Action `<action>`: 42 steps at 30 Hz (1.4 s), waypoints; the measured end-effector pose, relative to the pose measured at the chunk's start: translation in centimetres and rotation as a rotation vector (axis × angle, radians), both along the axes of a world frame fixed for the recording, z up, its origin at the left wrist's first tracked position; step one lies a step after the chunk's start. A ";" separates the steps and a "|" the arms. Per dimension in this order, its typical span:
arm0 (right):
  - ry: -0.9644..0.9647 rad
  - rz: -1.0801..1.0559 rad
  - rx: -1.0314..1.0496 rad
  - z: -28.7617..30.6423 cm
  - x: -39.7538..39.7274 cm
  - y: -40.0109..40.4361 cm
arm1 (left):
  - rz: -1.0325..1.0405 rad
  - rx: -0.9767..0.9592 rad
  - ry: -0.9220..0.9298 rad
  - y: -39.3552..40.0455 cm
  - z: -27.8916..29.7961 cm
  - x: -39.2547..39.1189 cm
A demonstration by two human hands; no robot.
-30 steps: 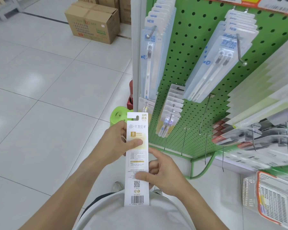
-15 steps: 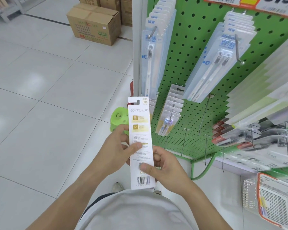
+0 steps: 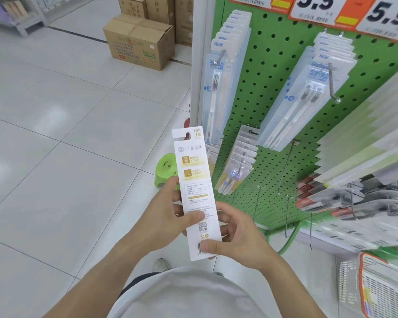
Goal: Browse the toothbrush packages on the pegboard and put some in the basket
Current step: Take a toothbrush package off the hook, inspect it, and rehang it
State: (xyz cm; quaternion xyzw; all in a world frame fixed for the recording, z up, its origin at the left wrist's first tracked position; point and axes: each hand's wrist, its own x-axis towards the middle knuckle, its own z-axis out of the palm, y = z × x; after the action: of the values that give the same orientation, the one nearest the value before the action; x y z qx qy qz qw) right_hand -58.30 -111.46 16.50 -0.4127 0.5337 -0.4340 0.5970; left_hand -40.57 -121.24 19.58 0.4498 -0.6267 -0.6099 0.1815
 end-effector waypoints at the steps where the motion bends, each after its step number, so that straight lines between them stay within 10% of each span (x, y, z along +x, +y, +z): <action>1: -0.006 0.000 -0.008 0.1 -0.1 0.0 | 0.008 0.010 0.011 0.0 0.0 0.0; 18: 0.632 -0.121 -0.193 -1.5 1.4 0.0 | 0.337 -0.074 -0.030 -0.1 -0.8 -2.4; 27: 0.389 -0.348 -0.143 -2.0 1.8 0.0 | 0.323 0.192 0.166 -1.1 -0.8 -1.2; 33: 0.209 -0.220 -0.012 -2.6 1.3 -0.1 | 0.327 0.239 0.239 -1.9 -0.5 -0.4; 42: 0.644 0.137 0.057 -2.2 1.6 -1.7 | 0.307 0.128 0.283 -2.9 -0.9 -1.5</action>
State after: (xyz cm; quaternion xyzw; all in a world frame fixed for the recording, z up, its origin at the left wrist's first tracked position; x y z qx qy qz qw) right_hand -56.69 -113.16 14.29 -0.5467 0.6781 -0.2249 0.4367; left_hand -42.12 -124.12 18.67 0.4602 -0.4792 -0.6707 0.3297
